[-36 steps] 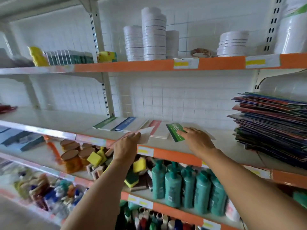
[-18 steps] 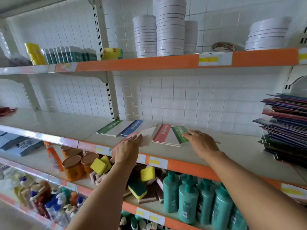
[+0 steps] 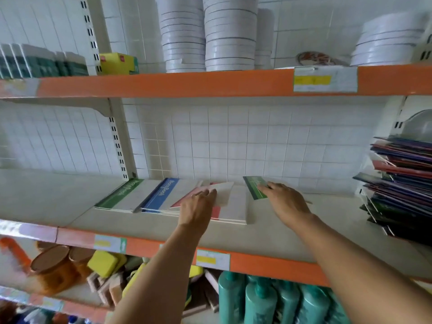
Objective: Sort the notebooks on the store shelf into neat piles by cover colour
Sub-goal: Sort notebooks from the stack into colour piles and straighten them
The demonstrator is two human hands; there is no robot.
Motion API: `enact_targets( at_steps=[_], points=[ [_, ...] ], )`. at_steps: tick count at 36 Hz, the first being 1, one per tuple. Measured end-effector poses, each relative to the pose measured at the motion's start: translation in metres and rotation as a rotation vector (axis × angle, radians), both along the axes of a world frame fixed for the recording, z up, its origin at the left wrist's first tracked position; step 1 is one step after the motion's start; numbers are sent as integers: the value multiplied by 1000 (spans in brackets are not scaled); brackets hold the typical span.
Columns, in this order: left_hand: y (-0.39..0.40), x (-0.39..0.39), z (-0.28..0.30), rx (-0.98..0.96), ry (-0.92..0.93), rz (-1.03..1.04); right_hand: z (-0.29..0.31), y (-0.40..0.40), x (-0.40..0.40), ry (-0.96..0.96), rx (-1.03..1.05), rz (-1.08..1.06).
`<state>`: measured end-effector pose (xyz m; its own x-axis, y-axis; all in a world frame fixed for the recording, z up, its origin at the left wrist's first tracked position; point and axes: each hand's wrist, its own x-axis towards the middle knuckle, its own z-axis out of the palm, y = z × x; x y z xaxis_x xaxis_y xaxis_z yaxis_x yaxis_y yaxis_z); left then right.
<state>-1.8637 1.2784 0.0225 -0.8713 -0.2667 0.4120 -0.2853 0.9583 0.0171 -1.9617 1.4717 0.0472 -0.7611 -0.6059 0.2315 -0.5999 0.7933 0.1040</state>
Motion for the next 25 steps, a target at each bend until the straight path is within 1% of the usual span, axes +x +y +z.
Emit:
enact_targets(
  at_steps=[7, 12, 18, 21, 25],
  points=[
    [-7, -37, -11, -36, -68, -106, -8, -12, -4, -18, -5, -99],
    [-9, -55, -25, -17, -115, -168, -21, -18, -6, -16, -17, -146],
    [-10, -69, -41, 48, -240, -238, -26, -21, -10, -33, -10, -178],
    [-14, -73, -46, 99, -346, -269, -25, -22, -14, -39, -1, -187],
    [-16, -76, -51, 106, -375, -286, -23, -22, -19, -50, 0, -198]
  ],
)
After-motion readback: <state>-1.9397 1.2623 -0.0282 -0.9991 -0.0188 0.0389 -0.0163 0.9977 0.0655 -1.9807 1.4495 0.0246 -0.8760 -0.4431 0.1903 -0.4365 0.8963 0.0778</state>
